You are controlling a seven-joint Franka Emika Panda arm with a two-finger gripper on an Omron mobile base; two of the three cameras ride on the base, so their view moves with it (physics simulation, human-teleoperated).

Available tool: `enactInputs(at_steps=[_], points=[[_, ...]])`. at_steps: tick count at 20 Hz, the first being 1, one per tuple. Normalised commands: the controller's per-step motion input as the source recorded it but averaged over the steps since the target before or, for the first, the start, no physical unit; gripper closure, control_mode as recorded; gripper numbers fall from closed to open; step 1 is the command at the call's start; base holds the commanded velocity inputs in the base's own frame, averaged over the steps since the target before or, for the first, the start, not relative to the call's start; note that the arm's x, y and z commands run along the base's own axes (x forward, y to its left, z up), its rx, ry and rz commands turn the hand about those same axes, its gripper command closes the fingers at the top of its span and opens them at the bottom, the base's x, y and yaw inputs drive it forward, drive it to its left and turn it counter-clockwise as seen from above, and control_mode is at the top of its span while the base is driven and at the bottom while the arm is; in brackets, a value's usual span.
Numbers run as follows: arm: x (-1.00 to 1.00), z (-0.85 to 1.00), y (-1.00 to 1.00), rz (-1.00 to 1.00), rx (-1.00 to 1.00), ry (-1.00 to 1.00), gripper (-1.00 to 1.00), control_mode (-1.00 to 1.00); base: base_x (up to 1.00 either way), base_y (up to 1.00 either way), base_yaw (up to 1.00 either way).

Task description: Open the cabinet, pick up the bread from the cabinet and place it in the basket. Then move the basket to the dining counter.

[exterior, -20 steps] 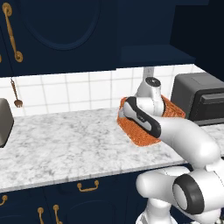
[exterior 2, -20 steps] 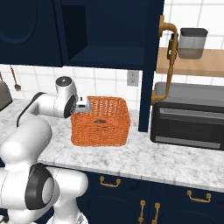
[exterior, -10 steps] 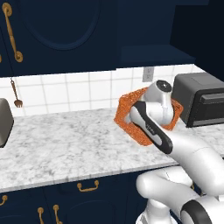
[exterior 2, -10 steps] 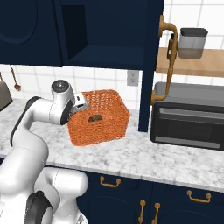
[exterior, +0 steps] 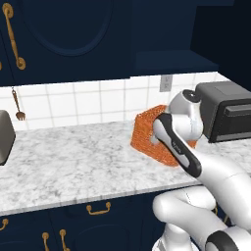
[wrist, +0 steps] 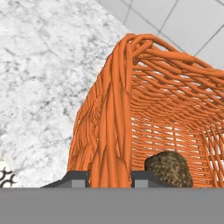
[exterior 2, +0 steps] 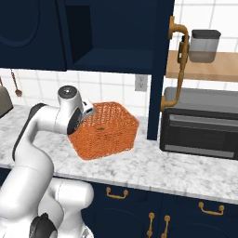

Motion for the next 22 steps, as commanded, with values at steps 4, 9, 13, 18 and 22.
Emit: enactInputs(at_steps=[4, 9, 13, 18, 22], points=[[-0.02, 0.11, -0.03, 0.12, -0.2, -0.05, 1.0, -1.0, 0.0, 0.0, 0.0], [-0.05, 0.23, -0.1, 0.17, -0.13, -0.01, 1.0, -1.0, 0.0, 0.0, 0.0], [-0.19, 0.07, -0.3, 0.19, -0.13, 0.0, 1.0, -1.0, 0.0, 0.0, 0.0], [-0.12, 0.0, -0.44, 0.15, -0.05, 0.0, 1.0, -1.0, 0.0, 0.0, 0.0], [-0.07, 0.01, -0.37, 0.06, 0.0, 0.0, 1.0, -1.0, 0.0, 0.0, 0.0]])
